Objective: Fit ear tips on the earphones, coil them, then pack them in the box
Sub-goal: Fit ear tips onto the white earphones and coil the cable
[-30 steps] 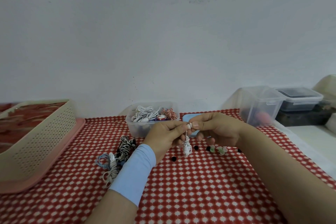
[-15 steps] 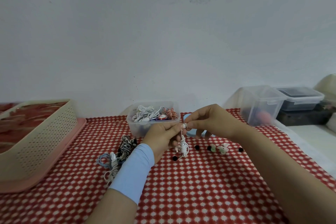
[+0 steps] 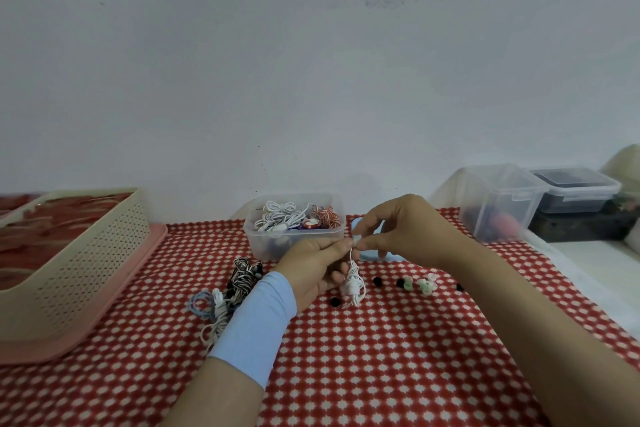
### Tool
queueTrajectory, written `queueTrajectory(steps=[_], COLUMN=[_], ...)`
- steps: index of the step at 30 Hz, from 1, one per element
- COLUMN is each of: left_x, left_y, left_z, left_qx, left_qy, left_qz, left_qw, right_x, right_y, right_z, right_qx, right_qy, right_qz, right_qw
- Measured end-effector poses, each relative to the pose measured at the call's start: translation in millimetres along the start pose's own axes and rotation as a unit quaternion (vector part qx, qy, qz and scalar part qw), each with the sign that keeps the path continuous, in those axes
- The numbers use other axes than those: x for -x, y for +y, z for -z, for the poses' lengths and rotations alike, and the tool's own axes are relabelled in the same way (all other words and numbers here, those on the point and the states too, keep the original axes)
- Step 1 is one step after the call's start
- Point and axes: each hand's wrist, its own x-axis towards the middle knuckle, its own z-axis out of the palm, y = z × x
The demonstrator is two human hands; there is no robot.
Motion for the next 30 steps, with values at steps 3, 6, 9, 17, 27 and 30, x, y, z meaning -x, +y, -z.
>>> queueTrajectory(steps=[3, 6, 9, 17, 27, 30], left_x=[-0.3, -0.4, -0.6, -0.8, 0.8, 1.0], left_y=[-0.4, -0.5, -0.1, -1.6, 0.6, -0.8], left_z=[1.0, 3.2, 4.4, 4.5, 8.8, 7.8], left_qx=[0.017, 0.025, 0.01, -0.03, -0.035, -0.062], left_qy=[0.0, -0.011, -0.021, -0.004, -0.049, -0.057], left_qz=[0.011, 0.019, 0.017, -0.022, -0.039, -0.05], left_qw=[1.0, 0.999, 1.0, 0.999, 0.997, 0.995], right_x=[-0.5, 1.3, 1.1, -0.5, 6.3, 7.2], right_y=[0.0, -0.7, 0.1, 3.8, -1.6, 0.8], right_z=[0.2, 3.9, 4.3, 0.3, 7.9, 7.7], right_qx=[0.002, -0.011, -0.019, -0.042, -0.209, -0.24], right_qy=[-0.004, -0.031, -0.031, -0.014, -0.092, -0.12], right_qz=[-0.008, -0.011, -0.009, -0.018, -0.117, -0.134], right_qw=[1.0, 0.999, 0.999, 0.999, 0.966, 0.954])
